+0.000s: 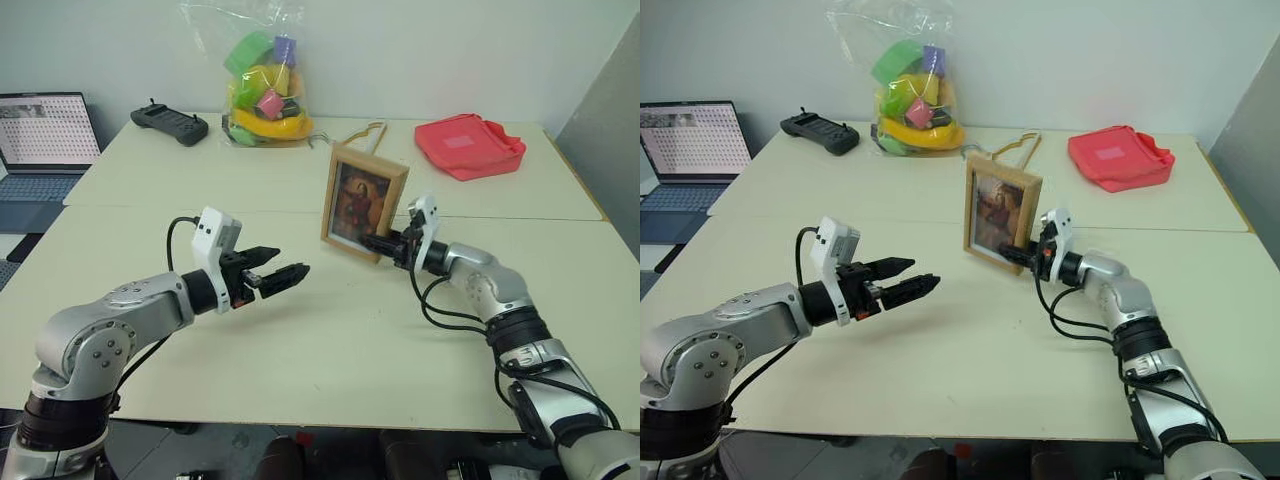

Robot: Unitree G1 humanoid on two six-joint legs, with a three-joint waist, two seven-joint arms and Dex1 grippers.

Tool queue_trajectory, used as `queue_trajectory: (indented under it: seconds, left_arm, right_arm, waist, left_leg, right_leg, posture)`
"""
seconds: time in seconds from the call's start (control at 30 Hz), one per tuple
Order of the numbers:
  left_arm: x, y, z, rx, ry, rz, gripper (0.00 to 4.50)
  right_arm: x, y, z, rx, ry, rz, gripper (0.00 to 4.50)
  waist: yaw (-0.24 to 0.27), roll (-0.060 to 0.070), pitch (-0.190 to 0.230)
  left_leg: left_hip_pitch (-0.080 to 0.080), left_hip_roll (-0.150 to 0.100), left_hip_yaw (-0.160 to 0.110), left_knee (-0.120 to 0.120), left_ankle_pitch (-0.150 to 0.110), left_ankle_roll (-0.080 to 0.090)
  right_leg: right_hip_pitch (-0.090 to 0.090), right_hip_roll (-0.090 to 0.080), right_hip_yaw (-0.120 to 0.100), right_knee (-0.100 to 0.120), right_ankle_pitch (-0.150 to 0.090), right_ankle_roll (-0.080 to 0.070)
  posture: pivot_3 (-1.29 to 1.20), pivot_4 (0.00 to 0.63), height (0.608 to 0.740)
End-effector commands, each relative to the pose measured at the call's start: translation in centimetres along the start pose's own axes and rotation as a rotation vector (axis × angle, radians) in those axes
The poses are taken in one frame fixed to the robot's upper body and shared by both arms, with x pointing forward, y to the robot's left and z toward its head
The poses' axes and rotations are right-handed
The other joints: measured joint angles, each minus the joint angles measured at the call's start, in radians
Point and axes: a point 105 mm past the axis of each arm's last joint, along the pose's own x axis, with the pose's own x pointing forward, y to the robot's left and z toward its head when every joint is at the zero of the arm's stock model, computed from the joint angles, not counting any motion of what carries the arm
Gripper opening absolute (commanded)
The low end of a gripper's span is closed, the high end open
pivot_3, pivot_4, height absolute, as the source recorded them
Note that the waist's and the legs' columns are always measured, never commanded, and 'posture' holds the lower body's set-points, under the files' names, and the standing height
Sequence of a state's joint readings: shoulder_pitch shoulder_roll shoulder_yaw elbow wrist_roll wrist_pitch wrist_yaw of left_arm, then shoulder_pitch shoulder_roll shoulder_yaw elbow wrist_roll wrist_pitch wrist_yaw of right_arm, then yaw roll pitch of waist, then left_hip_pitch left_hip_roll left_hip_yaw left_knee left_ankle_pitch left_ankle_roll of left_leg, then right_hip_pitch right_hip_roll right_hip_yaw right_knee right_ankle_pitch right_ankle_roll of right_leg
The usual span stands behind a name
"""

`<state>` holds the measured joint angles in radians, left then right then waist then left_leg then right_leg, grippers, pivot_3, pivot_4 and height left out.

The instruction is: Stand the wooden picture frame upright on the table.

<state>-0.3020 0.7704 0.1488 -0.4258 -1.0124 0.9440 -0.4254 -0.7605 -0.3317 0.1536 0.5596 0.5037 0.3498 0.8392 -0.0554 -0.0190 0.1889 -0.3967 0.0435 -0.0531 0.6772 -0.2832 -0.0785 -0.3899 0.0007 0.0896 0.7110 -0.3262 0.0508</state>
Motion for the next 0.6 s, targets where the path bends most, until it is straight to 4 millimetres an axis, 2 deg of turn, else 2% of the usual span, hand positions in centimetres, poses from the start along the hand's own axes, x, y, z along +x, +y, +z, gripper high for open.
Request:
queue_trajectory:
  seconds: [0.03,0.13,0.17,0.43,0.5,0.6]
  left_arm:
    - [0.0,-1.0,0.2,0.108,-0.003,-0.044,4.5]
    - [0.3,-1.0,0.2,0.116,-0.002,-0.06,4.5]
    - [0.4,-1.1,0.2,0.121,0.0,-0.065,4.5]
    - [1.1,-1.0,0.7,0.129,-0.02,-0.081,4.5]
    - [1.2,-0.8,1.0,0.137,-0.028,-0.081,4.5]
    - [1.0,1.0,1.6,0.176,-0.011,-0.034,4.5]
  right_arm:
    - [-0.2,-0.5,1.5,-0.009,-0.058,0.008,1.31]
    - [-0.3,-0.6,0.8,0.03,-0.05,0.007,1.31]
    - [-0.3,-0.6,0.6,0.033,-0.047,0.005,2.02]
    - [-1.4,-0.9,0.0,0.0,-0.02,-0.024,3.95]
    - [-2.7,-1.1,-0.4,-0.025,0.01,-0.037,4.39]
    - [-6.7,-1.6,-1.1,-0.174,0.086,-0.094,4.47]
  waist:
    - [0.002,0.0,0.0]
    - [0.001,0.0,0.0]
    - [0.001,0.0,0.0]
    - [-0.001,0.0,0.0]
    - [0.0,0.0,0.0]
    - [0.012,0.0,0.0]
  left_leg:
    - [0.0,0.0,0.0,0.0,0.0,0.0]
    - [0.0,0.0,0.0,0.0,0.0,0.0]
    - [0.0,0.0,0.0,0.0,0.0,0.0]
    - [0.001,0.001,0.0,0.0,0.0,0.0]
    - [0.0,0.001,0.0,0.0,0.0,0.0]
    - [-0.001,0.0,-0.001,0.0,0.0,0.0]
  right_leg:
    - [0.0,0.0,0.0,0.0,0.0,0.0]
    - [0.0,0.0,0.0,0.0,0.0,0.0]
    - [0.0,0.0,0.0,0.0,0.0,0.0]
    - [0.0,0.001,0.0,0.001,0.0,0.0]
    - [0.0,0.001,0.0,0.001,0.0,0.0]
    - [0.0,0.0,-0.002,-0.001,0.0,0.0]
  posture:
    - [0.0,0.15,0.74]
    - [0.0,0.15,0.74]
    - [0.0,0.15,0.74]
    - [0.0,0.15,0.74]
    - [0.0,0.15,0.74]
    - [0.0,0.15,0.74]
